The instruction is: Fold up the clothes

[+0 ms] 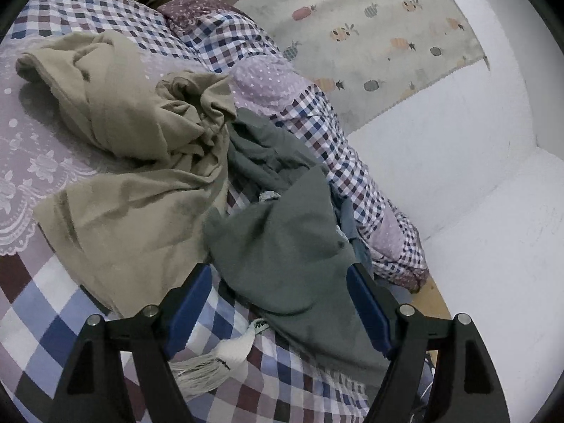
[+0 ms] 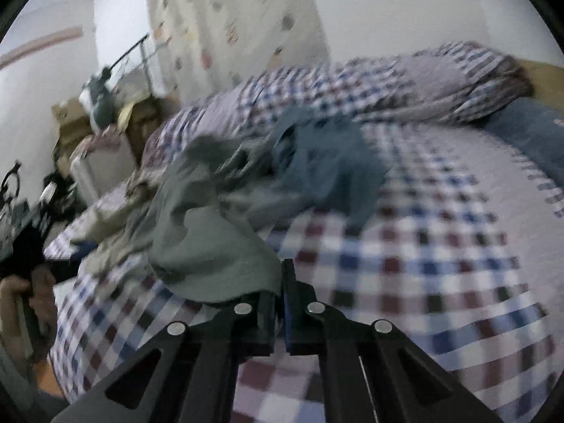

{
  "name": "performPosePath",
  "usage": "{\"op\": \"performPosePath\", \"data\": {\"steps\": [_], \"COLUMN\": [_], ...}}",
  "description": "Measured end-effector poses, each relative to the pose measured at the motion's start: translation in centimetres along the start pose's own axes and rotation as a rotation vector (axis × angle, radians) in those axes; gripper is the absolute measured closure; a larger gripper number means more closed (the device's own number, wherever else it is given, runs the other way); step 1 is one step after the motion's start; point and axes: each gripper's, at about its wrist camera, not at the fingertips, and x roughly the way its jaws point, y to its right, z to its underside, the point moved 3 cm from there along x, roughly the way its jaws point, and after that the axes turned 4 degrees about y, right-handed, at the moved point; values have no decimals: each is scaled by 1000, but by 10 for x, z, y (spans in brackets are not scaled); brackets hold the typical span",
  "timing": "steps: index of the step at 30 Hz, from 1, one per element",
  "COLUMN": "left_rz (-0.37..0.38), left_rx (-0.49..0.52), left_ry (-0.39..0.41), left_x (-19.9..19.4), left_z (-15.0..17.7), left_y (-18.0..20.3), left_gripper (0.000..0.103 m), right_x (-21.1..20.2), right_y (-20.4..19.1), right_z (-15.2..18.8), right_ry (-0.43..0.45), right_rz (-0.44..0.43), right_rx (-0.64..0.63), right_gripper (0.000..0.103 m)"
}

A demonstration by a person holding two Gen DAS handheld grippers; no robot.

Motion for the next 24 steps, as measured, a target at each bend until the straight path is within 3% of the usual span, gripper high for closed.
{"op": "performPosePath", "data": {"steps": [5,13,18,21,24], "left_rz": [-17,-35,-56,-81,-106], "left_rx": [42,144,254,318,383], "left_ry": [-28,-56,-64,-73,-83], "left_x": [11,22,27,35,43], "left_z": [7,19,28,35,41], "left_y": [7,23,36,42,49], "left_gripper": [21,21,21,21,21], "right_x": [-20,-40,-58,-59,-48], "right_y": [35,83,134,172,169], "right_z": [-17,-21,-16,-3,3], "right_ry": [66,100,106,68,23], "right_rz": [100,251,448,372,296], "right_rx": [52,140,290,470,467], "right_gripper": [102,102,103,103,103]}}
